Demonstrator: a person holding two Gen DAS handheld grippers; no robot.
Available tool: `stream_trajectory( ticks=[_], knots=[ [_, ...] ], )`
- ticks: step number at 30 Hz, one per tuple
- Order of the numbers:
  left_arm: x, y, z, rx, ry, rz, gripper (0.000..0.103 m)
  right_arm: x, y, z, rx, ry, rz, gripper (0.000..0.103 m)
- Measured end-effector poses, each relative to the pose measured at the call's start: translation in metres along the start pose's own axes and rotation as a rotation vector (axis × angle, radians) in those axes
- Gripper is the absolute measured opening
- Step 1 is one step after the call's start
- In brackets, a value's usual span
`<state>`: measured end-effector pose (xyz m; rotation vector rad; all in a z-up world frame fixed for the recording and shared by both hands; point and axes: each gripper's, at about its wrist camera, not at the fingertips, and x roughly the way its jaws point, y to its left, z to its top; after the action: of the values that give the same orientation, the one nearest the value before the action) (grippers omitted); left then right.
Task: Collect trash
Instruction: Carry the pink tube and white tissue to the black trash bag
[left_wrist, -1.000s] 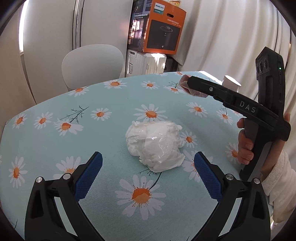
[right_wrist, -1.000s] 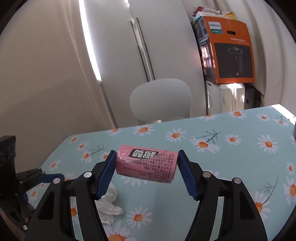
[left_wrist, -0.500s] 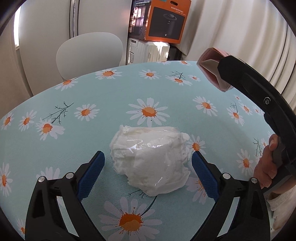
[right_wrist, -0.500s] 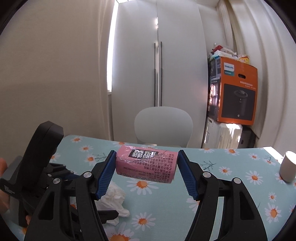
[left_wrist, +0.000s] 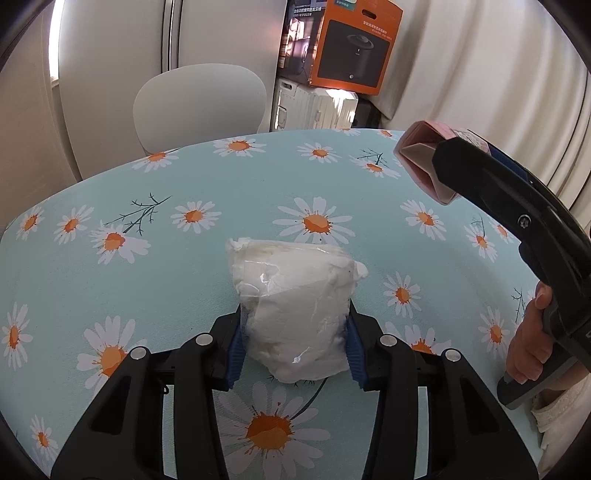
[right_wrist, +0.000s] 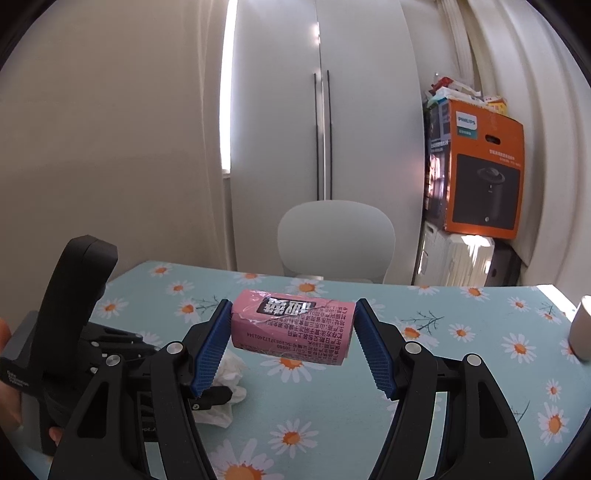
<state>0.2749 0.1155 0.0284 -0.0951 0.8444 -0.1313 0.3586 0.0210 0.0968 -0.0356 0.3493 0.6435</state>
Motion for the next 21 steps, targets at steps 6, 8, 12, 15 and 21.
stream_trajectory(
  ticks=[6, 8, 12, 15, 21],
  knots=[
    [-0.032, -0.002, -0.009, 0.004, -0.041, 0.018, 0.046, -0.001, 0.002, 0.003, -0.04, -0.016, 0.1, 0.063],
    [-0.048, -0.002, -0.012, 0.004, -0.068, 0.026, 0.046, -0.01, -0.001, 0.006, -0.023, -0.036, 0.112, 0.063],
    [-0.077, -0.004, -0.015, -0.027, -0.118, 0.014, 0.046, -0.034, -0.004, 0.016, -0.022, -0.091, 0.103, 0.063],
    [-0.097, -0.014, -0.015, -0.018, -0.152, 0.005, 0.046, -0.06, -0.004, 0.025, -0.014, -0.134, 0.115, 0.063],
    [-0.121, -0.053, -0.015, 0.074, -0.164, 0.024, 0.046, -0.11, -0.008, 0.032, -0.089, -0.149, 0.041, 0.063]
  ],
)
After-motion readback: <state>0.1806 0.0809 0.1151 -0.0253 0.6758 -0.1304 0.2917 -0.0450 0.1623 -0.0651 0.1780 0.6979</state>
